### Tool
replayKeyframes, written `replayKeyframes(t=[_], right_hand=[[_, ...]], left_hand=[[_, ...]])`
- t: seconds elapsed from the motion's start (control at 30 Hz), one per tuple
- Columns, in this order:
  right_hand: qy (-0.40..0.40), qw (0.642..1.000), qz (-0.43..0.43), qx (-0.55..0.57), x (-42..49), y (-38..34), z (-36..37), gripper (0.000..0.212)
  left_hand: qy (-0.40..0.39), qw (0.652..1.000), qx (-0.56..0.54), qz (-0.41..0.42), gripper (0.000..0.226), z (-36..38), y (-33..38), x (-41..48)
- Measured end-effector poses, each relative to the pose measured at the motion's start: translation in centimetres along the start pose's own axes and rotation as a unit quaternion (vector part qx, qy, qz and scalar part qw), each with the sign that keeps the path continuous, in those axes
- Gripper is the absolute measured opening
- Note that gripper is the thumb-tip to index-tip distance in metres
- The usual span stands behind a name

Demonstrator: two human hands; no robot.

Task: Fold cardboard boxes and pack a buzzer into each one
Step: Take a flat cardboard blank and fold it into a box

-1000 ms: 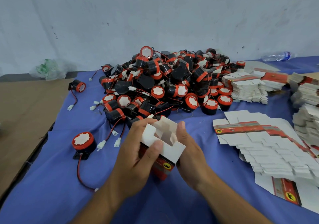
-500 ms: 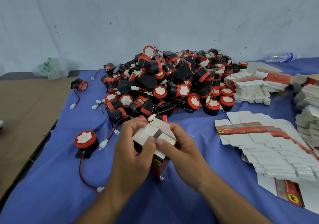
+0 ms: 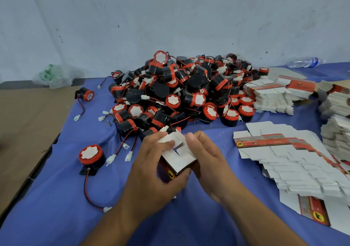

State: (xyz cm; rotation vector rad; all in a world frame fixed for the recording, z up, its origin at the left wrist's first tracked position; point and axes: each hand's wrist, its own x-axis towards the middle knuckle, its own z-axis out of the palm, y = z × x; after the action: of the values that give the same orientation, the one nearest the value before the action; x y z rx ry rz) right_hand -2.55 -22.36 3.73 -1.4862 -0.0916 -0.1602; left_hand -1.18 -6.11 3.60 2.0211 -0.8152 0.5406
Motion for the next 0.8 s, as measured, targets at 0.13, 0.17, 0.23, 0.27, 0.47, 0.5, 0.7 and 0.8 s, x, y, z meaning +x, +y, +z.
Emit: replayKeyframes(t=[0.13, 0.17, 0.23, 0.27, 0.47, 0.5, 0.7, 0.8], right_hand=[[-0.035, 0.998, 0.019, -0.040, -0.1, -0.4, 0.3, 0.024], [-0.036, 0.998, 0.007, -0.053, -0.3, -0.2, 0.3, 0.026], [-0.042, 0.997, -0.014, -0.060, -0.6, -0.3, 0.6, 0.029], [-0.043, 0.997, -0.017, -0.054, -0.6, -0.3, 0.7, 0.031], [-0.040, 0.997, -0.040, -0.050, -0.8, -0.2, 1.2, 0.037], [-0.038, 0.997, -0.048, -0.053, -0.9, -0.3, 1.3, 0.037], [0.007, 0.993, -0.081, -0.091, -0.9, -0.3, 1.3, 0.040], [0.006, 0.990, -0.094, -0.105, -1.0, -0.2, 1.5, 0.041]], left_hand=[[-0.003, 0.999, 0.016, 0.030, 0.047, 0.1, 0.3, 0.1], [0.005, 0.999, 0.015, 0.033, 0.045, 0.2, 0.4, 0.1], [0.021, 0.999, 0.015, 0.027, 0.046, 0.2, 0.6, 0.1], [0.024, 0.999, 0.014, 0.021, 0.049, 0.2, 0.7, 0.1], [0.037, 0.997, -0.052, -0.047, 0.092, 0.2, 1.0, -0.1], [0.034, 0.995, -0.062, -0.064, 0.099, 0.4, 1.0, -0.2], [0.043, 0.996, -0.042, -0.072, 0.089, 0.5, 0.7, -0.2], [0.052, 0.997, -0.035, -0.046, 0.085, 0.1, 0.8, -0.1]])
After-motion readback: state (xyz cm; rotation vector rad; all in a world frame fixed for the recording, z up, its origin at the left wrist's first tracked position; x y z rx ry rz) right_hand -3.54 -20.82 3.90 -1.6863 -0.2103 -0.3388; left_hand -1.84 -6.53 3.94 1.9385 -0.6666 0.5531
